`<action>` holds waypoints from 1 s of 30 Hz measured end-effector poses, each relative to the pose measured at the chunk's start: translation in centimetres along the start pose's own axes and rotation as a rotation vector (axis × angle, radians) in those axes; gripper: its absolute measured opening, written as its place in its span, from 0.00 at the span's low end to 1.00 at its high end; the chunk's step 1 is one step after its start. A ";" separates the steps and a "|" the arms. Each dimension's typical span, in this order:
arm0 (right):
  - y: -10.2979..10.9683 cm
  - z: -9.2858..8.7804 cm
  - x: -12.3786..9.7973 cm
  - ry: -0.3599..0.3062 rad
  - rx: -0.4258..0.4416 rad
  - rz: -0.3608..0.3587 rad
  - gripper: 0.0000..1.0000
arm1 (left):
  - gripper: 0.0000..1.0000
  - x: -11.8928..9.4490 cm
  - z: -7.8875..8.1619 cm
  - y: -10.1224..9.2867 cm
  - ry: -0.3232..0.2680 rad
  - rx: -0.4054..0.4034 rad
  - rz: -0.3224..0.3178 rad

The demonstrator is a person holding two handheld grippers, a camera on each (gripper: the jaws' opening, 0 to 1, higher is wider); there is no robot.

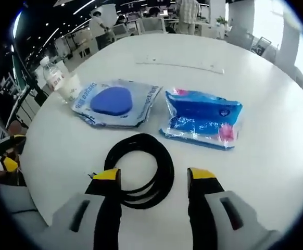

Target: Arrange the tabletop items into an orderly group along one side of the table until the central work area is clear of visible clutter.

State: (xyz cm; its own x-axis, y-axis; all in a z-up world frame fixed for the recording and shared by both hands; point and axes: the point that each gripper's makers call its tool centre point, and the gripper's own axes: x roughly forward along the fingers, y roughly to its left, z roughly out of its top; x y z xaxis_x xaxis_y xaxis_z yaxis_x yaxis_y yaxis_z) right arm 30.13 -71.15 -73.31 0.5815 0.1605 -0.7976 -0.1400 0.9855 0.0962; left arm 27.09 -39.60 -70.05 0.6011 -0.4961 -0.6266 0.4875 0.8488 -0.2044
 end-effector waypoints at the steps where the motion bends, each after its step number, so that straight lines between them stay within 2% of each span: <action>1: 0.1 0.0 -0.1 -0.001 0.003 0.002 0.52 | 0.82 0.0 0.0 0.0 0.001 0.001 -0.001; 3: 1.7 0.2 -0.4 -0.027 0.036 0.076 0.58 | 0.84 0.0 0.0 -0.5 0.005 0.011 -0.011; 5: 2.2 0.4 -0.8 -0.047 0.053 0.095 0.64 | 0.84 0.1 0.0 -0.6 0.006 0.021 -0.015; 13: 3.0 0.1 -2.8 -0.089 0.073 0.087 0.67 | 0.84 0.1 0.5 -1.3 -0.014 0.008 -0.043; 18: 3.3 0.0 -4.1 -0.138 0.127 0.091 0.69 | 0.85 0.2 0.4 -2.6 -0.008 0.048 -0.077; 30: 3.2 -3.1 -7.3 -0.169 0.192 0.050 0.71 | 0.85 0.3 0.5 -3.3 -0.008 0.085 -0.100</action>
State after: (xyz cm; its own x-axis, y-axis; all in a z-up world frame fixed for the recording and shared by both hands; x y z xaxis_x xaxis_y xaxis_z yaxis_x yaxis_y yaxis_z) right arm 22.97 -69.33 -69.00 0.7056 0.2008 -0.6795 -0.0266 0.9658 0.2578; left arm 26.03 -42.64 -69.20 0.5513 -0.5794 -0.6003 0.5969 0.7766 -0.2013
